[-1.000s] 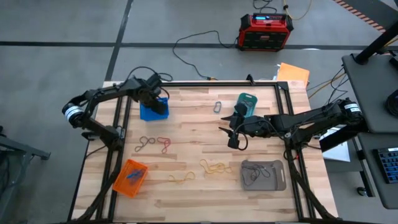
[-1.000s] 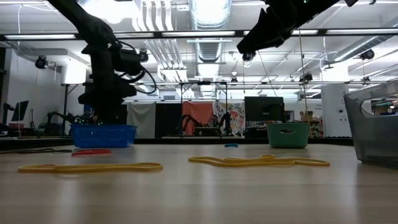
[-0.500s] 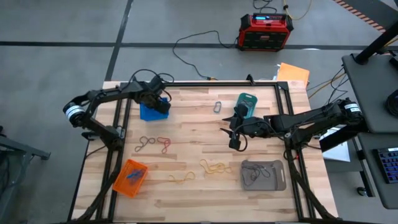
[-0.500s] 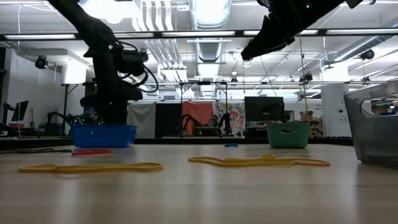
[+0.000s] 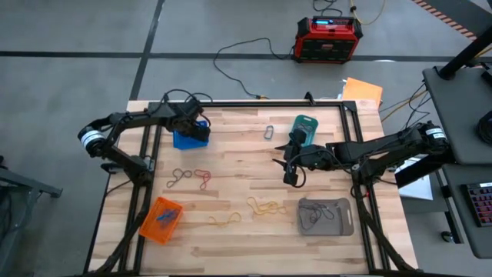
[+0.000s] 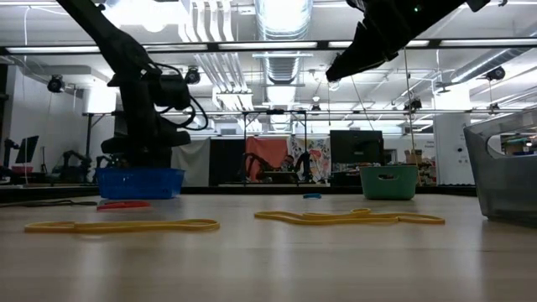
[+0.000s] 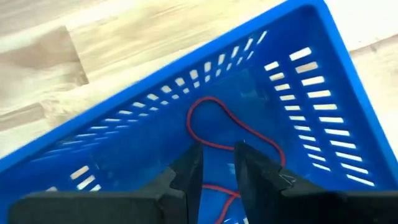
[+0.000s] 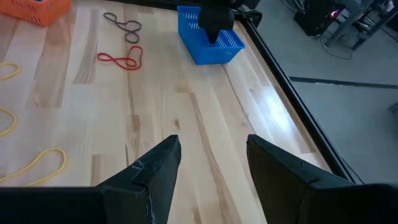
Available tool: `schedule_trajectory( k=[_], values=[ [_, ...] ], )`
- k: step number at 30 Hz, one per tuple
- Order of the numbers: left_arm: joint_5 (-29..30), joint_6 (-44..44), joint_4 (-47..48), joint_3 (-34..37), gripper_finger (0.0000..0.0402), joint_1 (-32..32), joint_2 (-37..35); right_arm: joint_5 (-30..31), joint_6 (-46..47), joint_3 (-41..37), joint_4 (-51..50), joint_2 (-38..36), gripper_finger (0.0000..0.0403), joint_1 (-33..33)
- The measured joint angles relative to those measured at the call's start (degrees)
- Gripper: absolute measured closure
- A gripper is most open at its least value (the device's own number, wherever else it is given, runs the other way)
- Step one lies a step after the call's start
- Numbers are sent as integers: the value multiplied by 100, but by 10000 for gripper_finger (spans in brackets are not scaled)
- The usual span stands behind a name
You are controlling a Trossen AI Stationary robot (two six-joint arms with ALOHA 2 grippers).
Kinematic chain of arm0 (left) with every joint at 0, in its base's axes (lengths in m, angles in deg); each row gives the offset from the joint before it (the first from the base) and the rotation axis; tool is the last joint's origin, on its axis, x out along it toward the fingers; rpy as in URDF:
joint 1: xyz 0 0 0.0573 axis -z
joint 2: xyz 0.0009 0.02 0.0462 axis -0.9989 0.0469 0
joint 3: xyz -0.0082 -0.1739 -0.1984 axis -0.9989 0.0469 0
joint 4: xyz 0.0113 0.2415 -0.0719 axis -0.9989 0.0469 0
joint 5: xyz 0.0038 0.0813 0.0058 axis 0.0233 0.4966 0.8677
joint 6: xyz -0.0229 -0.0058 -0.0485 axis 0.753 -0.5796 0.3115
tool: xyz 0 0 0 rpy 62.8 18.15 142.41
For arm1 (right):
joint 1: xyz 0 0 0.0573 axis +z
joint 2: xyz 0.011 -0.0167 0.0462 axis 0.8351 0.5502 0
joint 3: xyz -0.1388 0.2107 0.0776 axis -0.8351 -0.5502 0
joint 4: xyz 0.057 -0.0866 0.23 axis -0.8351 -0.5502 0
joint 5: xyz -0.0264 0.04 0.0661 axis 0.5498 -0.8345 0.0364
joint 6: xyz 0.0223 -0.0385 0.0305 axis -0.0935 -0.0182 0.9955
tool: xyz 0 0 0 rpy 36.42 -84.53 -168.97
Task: Sort rubber bands into baskets
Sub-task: Put the orange rubber band from the left blue bin into the right blue bin
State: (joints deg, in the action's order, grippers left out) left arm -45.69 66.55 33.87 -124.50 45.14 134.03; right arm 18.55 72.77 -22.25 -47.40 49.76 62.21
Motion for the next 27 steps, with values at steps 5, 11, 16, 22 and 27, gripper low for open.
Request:
schedule_trajectory(
  k=[5,11,16,22,27],
  values=[
    [-1,152,-83,61,319,-1,0,-3,-44,0,-4,0,220,0],
    [1,274,-91,97,271,-2,0,-5,-46,0,-17,0,220,0],
    [90,274,-187,101,241,-2,0,-5,-44,0,-22,0,220,0],
    [102,269,-260,103,238,-2,3,-5,-44,-4,-99,0,220,0],
    [107,254,-326,114,240,-2,269,-5,-44,-26,-103,0,220,0]
  ],
)
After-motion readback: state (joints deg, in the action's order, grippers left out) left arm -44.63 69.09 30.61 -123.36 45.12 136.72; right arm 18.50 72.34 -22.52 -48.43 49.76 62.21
